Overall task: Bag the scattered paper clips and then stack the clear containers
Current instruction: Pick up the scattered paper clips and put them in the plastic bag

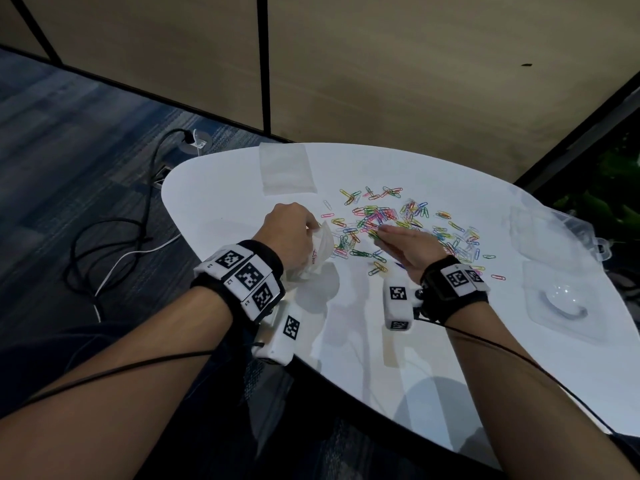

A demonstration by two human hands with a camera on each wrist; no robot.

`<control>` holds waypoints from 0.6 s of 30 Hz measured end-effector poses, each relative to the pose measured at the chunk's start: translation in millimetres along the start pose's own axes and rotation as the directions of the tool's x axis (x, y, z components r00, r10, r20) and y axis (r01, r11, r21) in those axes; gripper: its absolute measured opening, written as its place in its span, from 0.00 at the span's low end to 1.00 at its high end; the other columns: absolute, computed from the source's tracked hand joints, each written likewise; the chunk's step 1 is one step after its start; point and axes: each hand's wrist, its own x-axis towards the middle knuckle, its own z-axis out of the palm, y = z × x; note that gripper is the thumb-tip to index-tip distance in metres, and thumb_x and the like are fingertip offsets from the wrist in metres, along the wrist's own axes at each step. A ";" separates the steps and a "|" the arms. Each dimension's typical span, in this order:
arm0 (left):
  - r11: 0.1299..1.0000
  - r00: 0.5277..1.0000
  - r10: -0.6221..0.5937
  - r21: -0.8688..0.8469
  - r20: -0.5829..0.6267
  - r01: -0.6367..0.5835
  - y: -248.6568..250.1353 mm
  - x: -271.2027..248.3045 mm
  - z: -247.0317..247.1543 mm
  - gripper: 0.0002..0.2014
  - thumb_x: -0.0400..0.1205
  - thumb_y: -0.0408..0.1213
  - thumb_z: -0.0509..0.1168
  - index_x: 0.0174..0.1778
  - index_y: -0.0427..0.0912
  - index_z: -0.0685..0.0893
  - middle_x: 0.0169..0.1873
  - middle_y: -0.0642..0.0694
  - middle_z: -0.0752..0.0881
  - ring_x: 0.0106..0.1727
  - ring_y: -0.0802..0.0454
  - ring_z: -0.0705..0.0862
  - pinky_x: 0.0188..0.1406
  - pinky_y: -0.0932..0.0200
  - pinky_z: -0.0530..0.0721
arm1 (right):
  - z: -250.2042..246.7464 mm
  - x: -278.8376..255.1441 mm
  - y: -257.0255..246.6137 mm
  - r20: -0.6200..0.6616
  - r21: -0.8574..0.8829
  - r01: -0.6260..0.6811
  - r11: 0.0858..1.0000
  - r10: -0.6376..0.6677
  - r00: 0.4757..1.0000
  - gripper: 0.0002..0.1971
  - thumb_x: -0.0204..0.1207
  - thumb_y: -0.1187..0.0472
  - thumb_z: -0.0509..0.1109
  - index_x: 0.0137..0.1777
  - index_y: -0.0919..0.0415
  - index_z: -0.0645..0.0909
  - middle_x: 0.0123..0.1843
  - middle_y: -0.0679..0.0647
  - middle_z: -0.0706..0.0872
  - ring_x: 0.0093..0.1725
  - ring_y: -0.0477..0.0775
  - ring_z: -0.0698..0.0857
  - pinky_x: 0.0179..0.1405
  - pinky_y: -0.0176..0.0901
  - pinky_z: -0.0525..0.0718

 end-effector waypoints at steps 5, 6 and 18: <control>1.000 1.000 0.003 -0.009 -0.007 -0.003 1.7 0.8 1.4 0.14 0.84 0.31 0.62 0.59 0.44 0.91 0.59 0.39 0.89 0.60 0.41 0.87 0.64 0.50 0.85 | 57.5 -33.3 -6.9 0.337 0.030 -0.052 0.998 0.039 0.941 0.12 0.75 0.77 0.71 0.58 0.78 0.83 0.50 0.65 0.91 0.49 0.55 0.92 0.51 0.37 0.89; 1.000 1.000 0.002 -0.014 -0.006 -0.002 2.1 1.0 1.3 0.14 0.83 0.31 0.62 0.58 0.44 0.91 0.58 0.38 0.89 0.58 0.40 0.88 0.62 0.50 0.86 | 67.4 -35.9 -3.3 0.341 -0.060 -0.013 0.998 0.033 0.939 0.11 0.74 0.78 0.72 0.56 0.79 0.84 0.49 0.66 0.90 0.46 0.56 0.92 0.49 0.38 0.89; 0.999 1.000 -0.004 -0.053 -0.028 0.003 -6.3 1.4 -10.5 0.16 0.81 0.26 0.60 0.51 0.42 0.93 0.47 0.36 0.91 0.48 0.37 0.91 0.55 0.47 0.90 | 112.8 -47.9 -4.2 0.493 -0.778 0.501 0.379 -0.126 0.861 0.19 0.75 0.76 0.62 0.56 0.62 0.90 0.53 0.56 0.91 0.49 0.57 0.91 0.54 0.47 0.88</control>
